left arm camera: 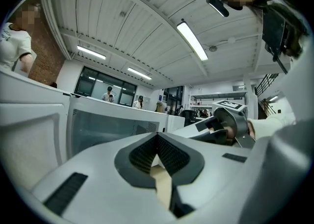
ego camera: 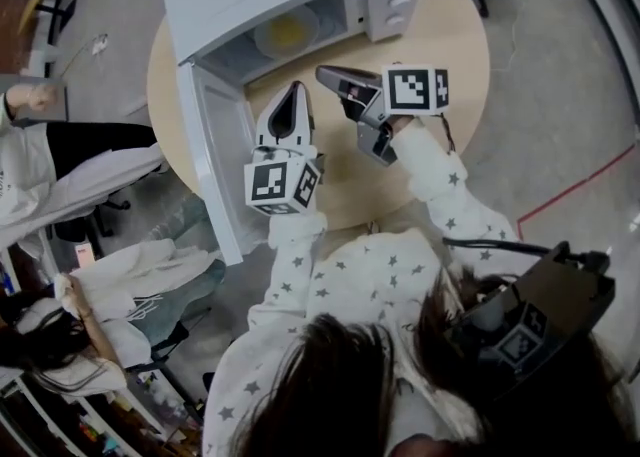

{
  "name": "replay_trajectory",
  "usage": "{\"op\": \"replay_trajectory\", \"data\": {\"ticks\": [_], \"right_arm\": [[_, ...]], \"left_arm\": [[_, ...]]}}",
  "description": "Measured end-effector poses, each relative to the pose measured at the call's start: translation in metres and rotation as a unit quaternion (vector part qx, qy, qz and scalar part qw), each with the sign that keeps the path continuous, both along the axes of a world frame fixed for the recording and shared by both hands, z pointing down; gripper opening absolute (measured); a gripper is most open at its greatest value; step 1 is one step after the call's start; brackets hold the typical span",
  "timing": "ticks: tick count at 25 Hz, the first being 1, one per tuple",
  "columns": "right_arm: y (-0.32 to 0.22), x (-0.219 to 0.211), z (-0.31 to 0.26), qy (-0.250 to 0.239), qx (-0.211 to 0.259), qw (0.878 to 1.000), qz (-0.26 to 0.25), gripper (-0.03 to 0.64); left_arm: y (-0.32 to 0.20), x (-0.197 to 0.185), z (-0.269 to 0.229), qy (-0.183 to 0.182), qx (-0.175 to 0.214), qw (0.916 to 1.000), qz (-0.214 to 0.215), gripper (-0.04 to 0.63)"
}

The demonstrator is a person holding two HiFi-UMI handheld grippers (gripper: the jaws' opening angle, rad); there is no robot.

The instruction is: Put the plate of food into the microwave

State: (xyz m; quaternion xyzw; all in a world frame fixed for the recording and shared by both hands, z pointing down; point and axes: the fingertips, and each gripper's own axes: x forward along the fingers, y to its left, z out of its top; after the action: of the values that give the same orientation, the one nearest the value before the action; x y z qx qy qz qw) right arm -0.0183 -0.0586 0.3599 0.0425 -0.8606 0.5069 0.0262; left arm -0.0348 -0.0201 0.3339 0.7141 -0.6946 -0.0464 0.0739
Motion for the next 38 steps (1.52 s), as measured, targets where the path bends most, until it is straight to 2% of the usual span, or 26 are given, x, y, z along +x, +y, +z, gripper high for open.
{"op": "replay_trajectory", "data": {"ticks": [10,26,38], "right_arm": [[0.031,0.045,-0.028,-0.04,0.017,0.999,-0.003,0.006],[0.04,0.052,-0.037,-0.061,0.018,0.998,-0.009,0.006],[0.041,0.053,-0.04,-0.066,0.019,0.998,-0.01,0.006]], "left_arm": [[0.028,0.04,-0.021,-0.021,0.012,0.9992,0.033,0.002],[0.028,0.052,-0.037,-0.04,0.02,0.998,0.045,0.002],[0.028,0.052,-0.039,-0.04,0.023,0.998,0.042,0.002]]}}
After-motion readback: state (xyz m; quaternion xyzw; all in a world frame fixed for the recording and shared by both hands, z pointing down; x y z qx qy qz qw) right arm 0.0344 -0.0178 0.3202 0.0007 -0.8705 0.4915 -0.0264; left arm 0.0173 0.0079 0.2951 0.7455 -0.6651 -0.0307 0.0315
